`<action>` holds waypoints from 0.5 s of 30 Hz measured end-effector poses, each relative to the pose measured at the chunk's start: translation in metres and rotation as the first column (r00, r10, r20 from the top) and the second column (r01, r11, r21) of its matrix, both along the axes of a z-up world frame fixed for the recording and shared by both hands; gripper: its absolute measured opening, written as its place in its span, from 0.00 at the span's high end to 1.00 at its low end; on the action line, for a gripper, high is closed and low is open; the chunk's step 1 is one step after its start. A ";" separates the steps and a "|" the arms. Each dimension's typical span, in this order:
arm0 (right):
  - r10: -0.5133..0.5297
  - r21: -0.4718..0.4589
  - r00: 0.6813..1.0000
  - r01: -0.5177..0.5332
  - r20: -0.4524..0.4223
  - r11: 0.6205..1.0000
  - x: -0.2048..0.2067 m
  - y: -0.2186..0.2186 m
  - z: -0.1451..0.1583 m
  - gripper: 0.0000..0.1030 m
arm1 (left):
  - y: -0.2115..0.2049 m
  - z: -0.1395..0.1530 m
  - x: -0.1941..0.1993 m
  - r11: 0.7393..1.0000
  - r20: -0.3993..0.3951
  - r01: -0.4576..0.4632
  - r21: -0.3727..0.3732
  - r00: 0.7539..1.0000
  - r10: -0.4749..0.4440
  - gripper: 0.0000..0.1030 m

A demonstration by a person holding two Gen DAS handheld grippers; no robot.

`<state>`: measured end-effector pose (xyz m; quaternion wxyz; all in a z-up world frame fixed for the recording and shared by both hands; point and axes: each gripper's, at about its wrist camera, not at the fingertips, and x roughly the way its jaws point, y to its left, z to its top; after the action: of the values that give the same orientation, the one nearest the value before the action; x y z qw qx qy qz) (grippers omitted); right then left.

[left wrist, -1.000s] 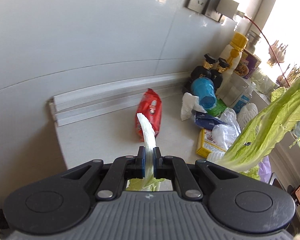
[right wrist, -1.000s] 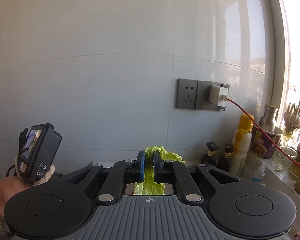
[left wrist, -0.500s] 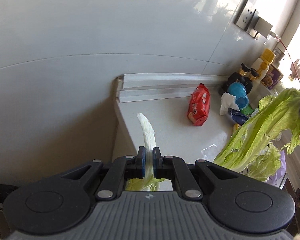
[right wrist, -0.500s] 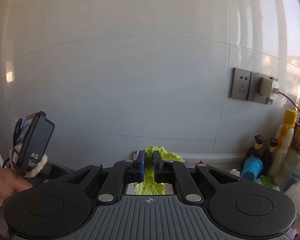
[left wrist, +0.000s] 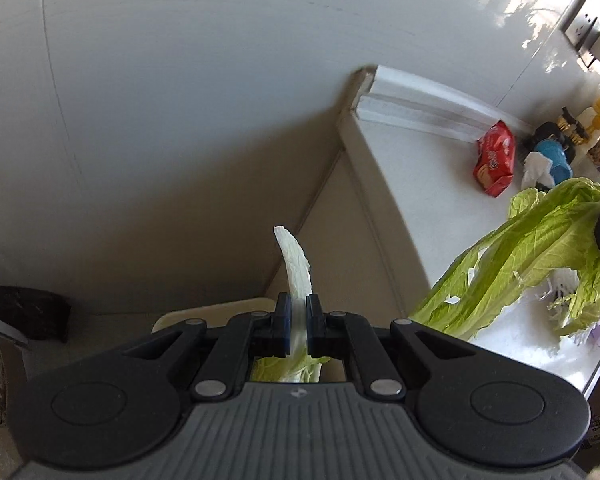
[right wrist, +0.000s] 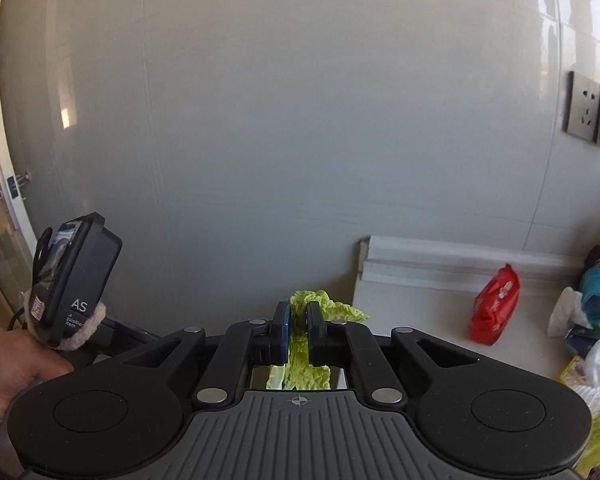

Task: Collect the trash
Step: 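Carry both cabbage pieces from the counter over the trash bin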

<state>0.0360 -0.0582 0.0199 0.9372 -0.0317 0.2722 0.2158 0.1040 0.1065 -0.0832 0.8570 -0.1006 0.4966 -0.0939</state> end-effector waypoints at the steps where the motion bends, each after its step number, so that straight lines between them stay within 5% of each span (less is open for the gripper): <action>1: 0.010 -0.002 1.000 -0.010 -0.017 1.000 -0.002 0.007 -0.007 0.94 | 0.002 -0.007 0.000 1.000 -0.015 -0.006 0.003 1.000 0.006 0.94; 15: 0.052 -0.110 0.955 -0.087 -0.292 0.990 0.020 0.065 -0.110 0.94 | 0.027 -0.119 -0.010 0.998 -0.245 -0.049 0.038 0.968 0.057 0.94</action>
<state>0.0563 0.0064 -0.0901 0.8755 -0.0665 0.4175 0.2340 0.0940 0.1340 -0.2019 0.7927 -0.1113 0.5973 -0.0498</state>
